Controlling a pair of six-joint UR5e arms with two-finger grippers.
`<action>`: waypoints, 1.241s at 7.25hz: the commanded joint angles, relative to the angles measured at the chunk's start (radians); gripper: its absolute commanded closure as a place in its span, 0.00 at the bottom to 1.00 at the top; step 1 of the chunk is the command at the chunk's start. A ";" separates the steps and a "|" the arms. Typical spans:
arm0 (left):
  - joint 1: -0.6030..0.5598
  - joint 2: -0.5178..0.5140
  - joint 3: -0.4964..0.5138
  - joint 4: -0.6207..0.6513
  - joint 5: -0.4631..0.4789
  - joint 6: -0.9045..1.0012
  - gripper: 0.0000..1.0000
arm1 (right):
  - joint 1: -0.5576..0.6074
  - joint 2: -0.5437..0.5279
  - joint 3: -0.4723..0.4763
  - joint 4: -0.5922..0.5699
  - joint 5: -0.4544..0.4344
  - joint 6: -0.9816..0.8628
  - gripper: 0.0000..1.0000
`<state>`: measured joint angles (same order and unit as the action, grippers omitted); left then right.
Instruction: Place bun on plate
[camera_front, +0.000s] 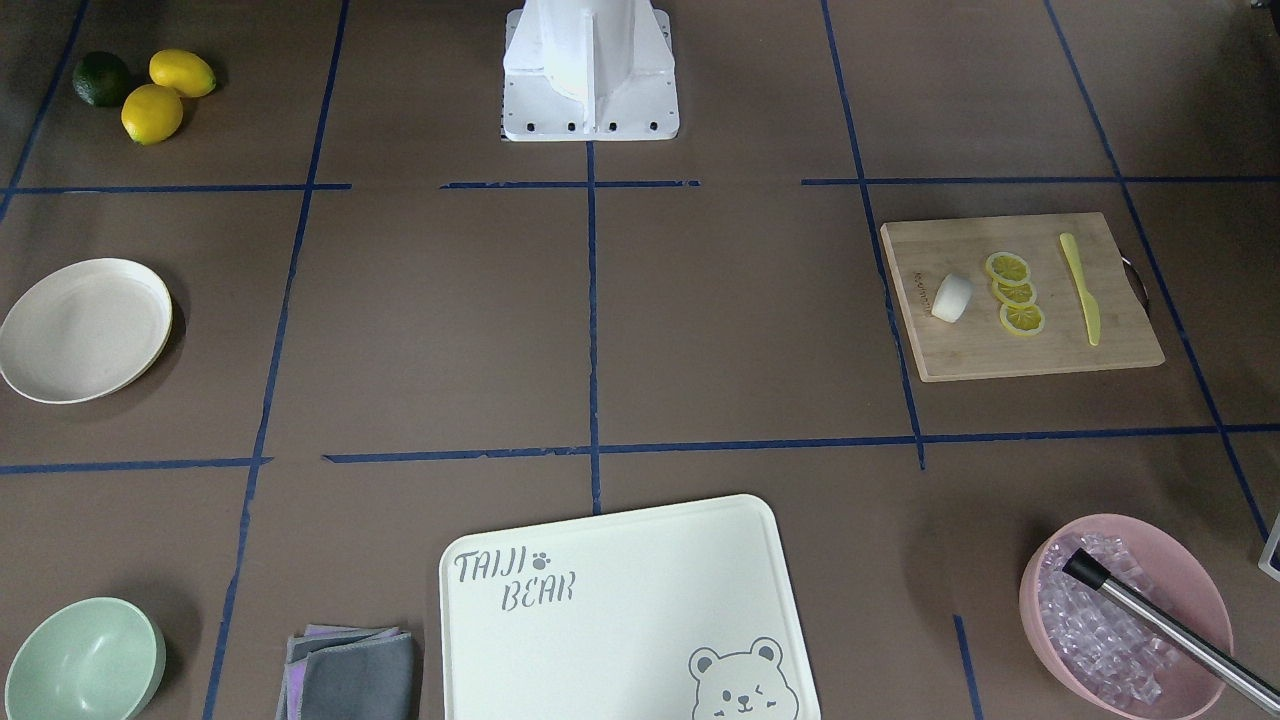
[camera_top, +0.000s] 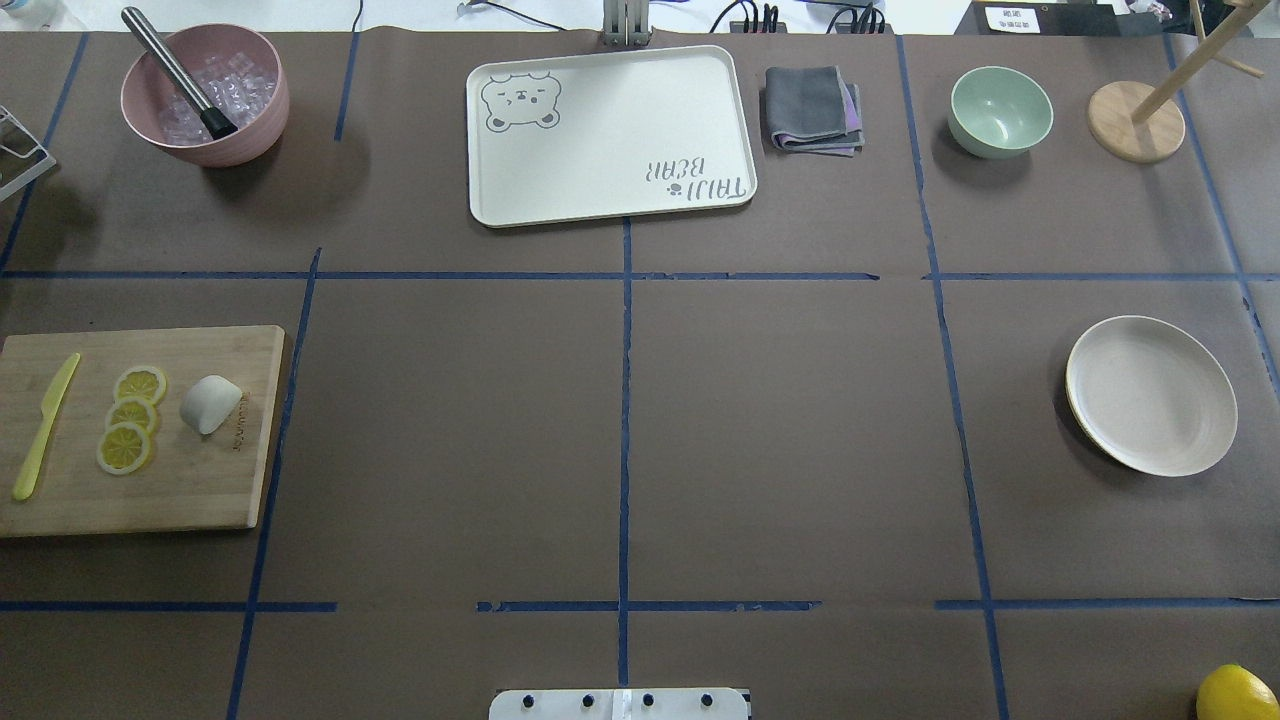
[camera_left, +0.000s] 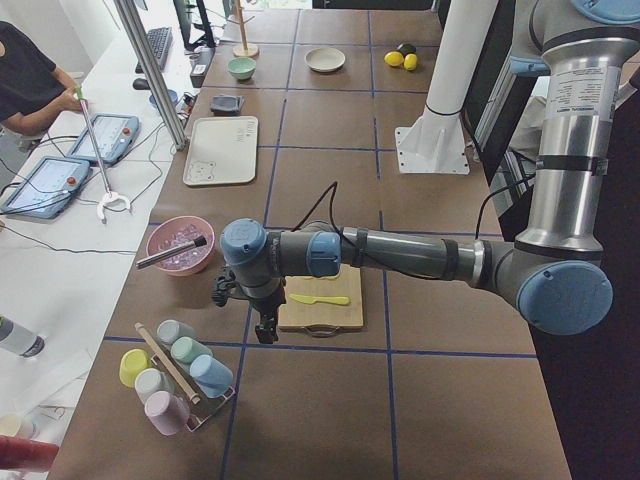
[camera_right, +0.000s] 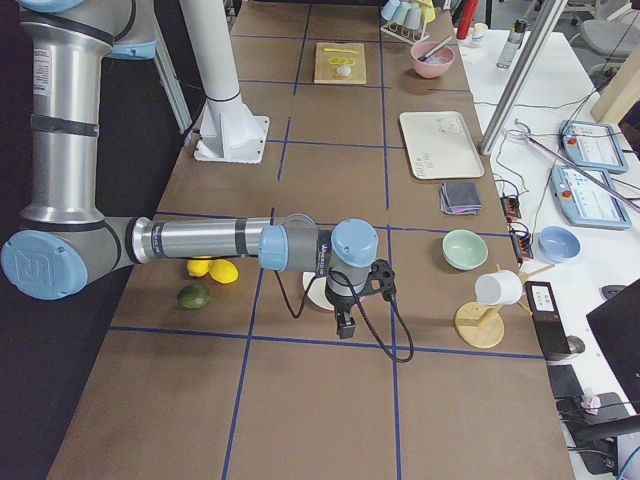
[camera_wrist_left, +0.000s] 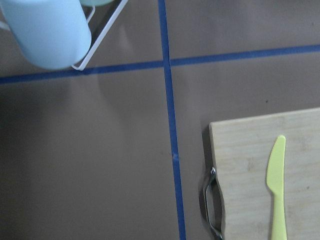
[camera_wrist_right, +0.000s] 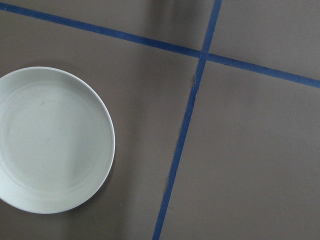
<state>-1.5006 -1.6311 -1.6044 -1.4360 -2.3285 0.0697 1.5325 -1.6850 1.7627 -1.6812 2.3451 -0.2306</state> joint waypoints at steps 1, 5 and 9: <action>-0.001 -0.036 0.012 0.014 -0.005 0.048 0.00 | 0.000 0.004 -0.005 0.000 0.002 0.001 0.00; -0.001 -0.033 -0.046 0.089 0.017 0.050 0.00 | 0.000 0.004 -0.008 0.002 0.034 -0.001 0.00; -0.001 -0.032 -0.051 0.088 0.006 0.048 0.00 | -0.005 0.005 -0.005 0.003 0.049 -0.001 0.00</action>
<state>-1.5005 -1.6636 -1.6525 -1.3484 -2.3191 0.1178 1.5294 -1.6799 1.7562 -1.6784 2.3914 -0.2316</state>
